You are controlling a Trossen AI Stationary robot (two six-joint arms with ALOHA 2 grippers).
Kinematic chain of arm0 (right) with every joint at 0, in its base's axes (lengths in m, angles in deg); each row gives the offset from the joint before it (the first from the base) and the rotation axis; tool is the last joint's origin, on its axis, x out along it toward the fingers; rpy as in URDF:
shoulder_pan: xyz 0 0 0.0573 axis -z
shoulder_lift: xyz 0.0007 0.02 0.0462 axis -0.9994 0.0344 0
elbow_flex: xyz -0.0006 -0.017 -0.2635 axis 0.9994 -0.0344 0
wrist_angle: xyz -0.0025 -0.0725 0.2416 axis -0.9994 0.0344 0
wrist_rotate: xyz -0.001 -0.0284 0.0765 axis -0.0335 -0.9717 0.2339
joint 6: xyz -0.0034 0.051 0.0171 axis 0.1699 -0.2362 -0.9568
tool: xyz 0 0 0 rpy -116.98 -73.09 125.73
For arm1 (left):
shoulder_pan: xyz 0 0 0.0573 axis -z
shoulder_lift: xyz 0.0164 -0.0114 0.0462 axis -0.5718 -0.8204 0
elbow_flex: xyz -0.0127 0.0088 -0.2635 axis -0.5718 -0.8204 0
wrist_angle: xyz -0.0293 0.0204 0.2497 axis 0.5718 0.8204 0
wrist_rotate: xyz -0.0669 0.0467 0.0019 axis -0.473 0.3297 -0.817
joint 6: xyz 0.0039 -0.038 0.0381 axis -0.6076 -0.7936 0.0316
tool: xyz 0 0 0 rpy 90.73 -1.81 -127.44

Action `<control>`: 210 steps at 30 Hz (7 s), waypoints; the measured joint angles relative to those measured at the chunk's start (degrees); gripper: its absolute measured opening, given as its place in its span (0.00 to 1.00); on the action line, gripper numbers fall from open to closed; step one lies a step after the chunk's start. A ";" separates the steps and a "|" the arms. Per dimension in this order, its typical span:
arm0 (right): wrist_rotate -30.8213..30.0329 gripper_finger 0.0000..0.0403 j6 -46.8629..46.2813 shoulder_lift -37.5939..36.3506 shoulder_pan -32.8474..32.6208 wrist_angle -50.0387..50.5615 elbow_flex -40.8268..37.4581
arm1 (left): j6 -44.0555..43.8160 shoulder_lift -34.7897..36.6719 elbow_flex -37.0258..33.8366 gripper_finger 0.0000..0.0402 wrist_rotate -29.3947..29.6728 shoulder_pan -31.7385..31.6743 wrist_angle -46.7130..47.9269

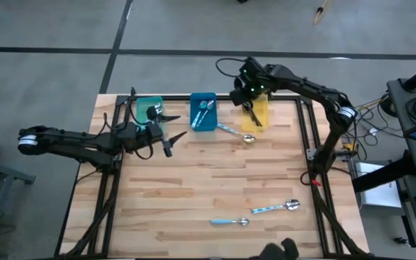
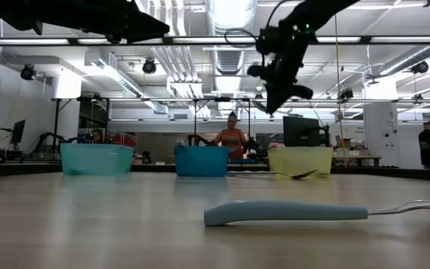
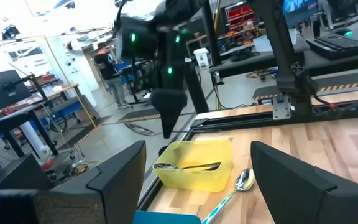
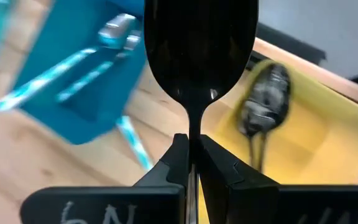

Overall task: Sort silverware by color (type)
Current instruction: Put the black spoon into the yellow bin, then put the blue spoon into the green bin

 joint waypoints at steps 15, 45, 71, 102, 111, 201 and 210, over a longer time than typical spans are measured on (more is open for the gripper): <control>7.13 0.03 2.75 9.97 8.63 8.84 -0.02 | 0.00 0.02 0.00 0.66 0.51 0.00 -0.09; 2.53 0.03 8.47 15.96 9.45 8.54 -0.15 | 0.22 0.02 0.00 0.66 0.51 0.00 -0.37; 2.22 0.35 4.73 6.89 5.58 7.75 -0.15 | 0.17 0.02 0.00 0.66 0.49 -0.02 -0.57; -16.91 0.31 -1.50 -25.24 -54.07 -29.07 -36.85 | -25.14 -2.64 0.00 0.66 -3.00 9.82 7.26; -17.22 0.29 -3.13 -23.17 -59.54 -30.62 -38.53 | -33.53 -9.04 1.02 0.66 -2.48 17.88 4.17; -30.61 0.25 -22.77 -21.03 -87.66 -31.61 -40.13 | -40.37 -78.31 64.23 0.05 4.39 34.89 44.02; -32.59 0.25 -20.20 -21.03 -87.66 -31.64 -40.13 | -37.72 -75.79 63.84 0.03 4.55 34.80 48.00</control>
